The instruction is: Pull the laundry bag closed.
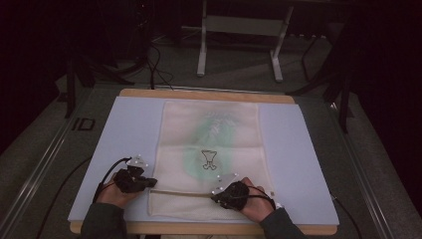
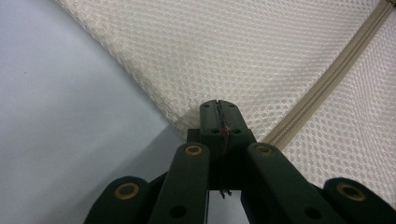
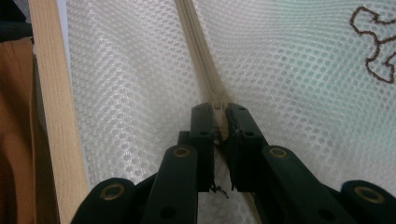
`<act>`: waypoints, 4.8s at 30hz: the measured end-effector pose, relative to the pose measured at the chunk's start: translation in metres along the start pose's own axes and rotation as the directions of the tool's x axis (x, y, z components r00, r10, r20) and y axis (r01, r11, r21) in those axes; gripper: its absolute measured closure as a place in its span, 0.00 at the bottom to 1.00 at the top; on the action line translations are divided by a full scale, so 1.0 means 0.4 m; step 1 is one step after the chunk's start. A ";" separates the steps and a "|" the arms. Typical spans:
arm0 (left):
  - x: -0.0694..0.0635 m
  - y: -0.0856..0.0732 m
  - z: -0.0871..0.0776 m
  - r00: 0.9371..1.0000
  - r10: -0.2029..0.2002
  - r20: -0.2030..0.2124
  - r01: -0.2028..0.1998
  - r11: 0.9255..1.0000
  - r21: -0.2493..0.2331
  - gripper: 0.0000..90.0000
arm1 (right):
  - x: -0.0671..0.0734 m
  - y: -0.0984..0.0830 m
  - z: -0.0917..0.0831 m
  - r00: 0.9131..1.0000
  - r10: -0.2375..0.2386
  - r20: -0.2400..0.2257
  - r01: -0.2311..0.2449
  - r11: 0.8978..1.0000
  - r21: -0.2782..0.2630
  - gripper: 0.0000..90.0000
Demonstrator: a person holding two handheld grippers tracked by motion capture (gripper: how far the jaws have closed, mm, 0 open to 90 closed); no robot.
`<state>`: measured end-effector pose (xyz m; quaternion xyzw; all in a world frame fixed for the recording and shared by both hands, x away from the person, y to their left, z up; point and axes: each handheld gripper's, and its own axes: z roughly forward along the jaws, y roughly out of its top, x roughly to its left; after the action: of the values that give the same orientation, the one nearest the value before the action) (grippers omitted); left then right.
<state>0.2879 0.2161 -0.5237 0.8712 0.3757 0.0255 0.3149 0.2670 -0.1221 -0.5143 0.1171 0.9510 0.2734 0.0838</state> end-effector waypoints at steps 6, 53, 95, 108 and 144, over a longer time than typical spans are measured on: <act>0.000 0.000 0.000 1.000 -0.001 0.000 0.001 1.000 0.000 1.00 | -0.004 -0.011 -0.006 1.000 0.008 0.003 -0.008 1.000 0.003 0.92; 0.000 0.000 0.000 1.000 -0.001 0.000 0.001 1.000 0.000 1.00 | -0.015 -0.080 -0.048 0.997 0.070 0.031 -0.070 0.998 -0.009 0.92; 0.001 0.000 0.000 1.000 -0.004 0.004 0.004 1.000 0.000 1.00 | -0.025 -0.152 -0.102 0.989 0.123 0.080 -0.123 0.992 0.004 0.92; 0.002 0.000 0.000 1.000 -0.004 0.005 0.004 1.000 -0.001 1.00 | -0.032 -0.182 -0.122 0.984 0.155 0.090 -0.156 0.988 0.001 0.92; 0.002 0.000 0.000 1.000 -0.002 0.005 0.002 1.000 0.001 1.00 | -0.067 -0.242 -0.182 0.980 0.184 0.081 -0.185 0.983 0.002 0.92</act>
<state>0.2885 0.2164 -0.5238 0.8709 0.3759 0.0227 0.3157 0.2595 -0.2455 -0.5032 0.2161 0.9332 0.2707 0.0956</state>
